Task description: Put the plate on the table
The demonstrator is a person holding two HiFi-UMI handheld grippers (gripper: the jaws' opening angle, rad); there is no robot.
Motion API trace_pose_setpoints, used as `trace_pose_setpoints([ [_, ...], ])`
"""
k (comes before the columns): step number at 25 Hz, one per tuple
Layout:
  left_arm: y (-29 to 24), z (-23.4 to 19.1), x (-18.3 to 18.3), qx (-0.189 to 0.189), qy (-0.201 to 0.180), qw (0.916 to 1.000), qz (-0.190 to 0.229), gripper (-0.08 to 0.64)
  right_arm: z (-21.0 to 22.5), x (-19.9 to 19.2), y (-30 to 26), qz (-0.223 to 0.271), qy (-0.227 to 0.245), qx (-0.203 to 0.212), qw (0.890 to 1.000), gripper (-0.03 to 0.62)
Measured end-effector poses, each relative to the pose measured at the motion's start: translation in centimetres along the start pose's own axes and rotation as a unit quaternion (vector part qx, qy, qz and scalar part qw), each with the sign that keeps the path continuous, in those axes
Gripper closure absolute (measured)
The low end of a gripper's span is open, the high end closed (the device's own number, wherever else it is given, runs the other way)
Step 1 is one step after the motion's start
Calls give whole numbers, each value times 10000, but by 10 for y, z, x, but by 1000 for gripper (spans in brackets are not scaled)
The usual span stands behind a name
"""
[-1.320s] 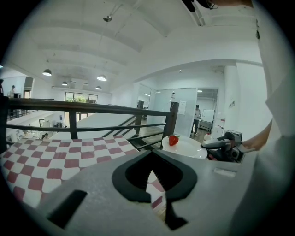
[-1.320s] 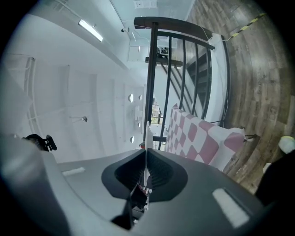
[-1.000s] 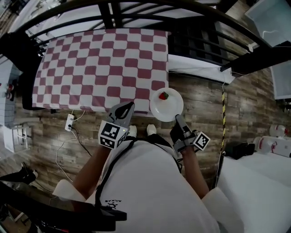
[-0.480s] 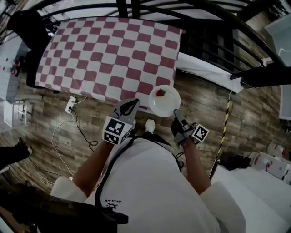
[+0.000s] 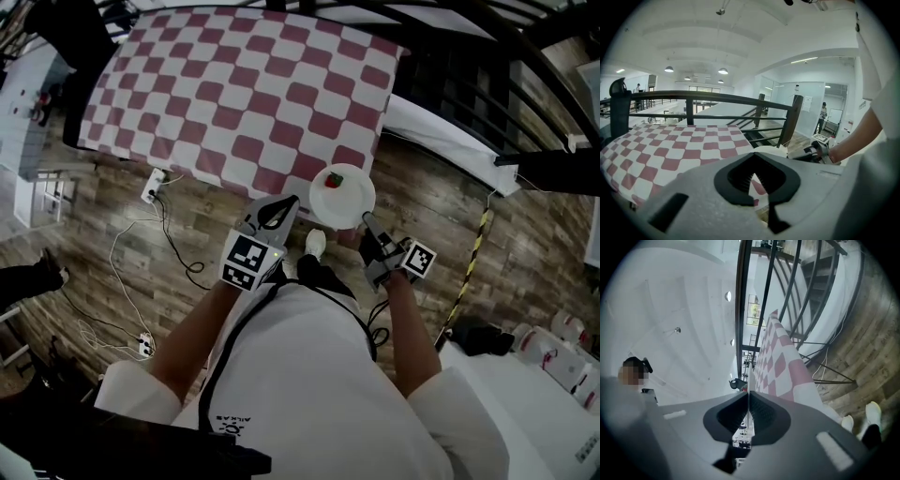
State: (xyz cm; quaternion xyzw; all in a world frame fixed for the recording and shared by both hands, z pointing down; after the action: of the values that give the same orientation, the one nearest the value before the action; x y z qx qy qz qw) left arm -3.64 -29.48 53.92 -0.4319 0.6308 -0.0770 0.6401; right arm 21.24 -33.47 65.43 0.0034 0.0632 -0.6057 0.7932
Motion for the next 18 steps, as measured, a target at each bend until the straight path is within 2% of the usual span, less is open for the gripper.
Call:
trace_pose_setpoints([
  [18, -9, 10, -14, 326, 280, 9990, -117, 555, 57, 20, -15, -661, -164, -254, 9974, 574],
])
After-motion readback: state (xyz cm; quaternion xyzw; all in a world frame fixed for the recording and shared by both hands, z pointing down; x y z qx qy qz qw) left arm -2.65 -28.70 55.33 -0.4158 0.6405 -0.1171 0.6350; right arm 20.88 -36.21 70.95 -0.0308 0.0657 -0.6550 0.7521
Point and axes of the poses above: the fingertips, and each gripper's own axes: y backward along the fingers, z to its right, x out of its top, the point moved 7 cm from there along y, backward along the fingers, and after that the axes turned 13 degrees about -z, right-handed, at the moved point
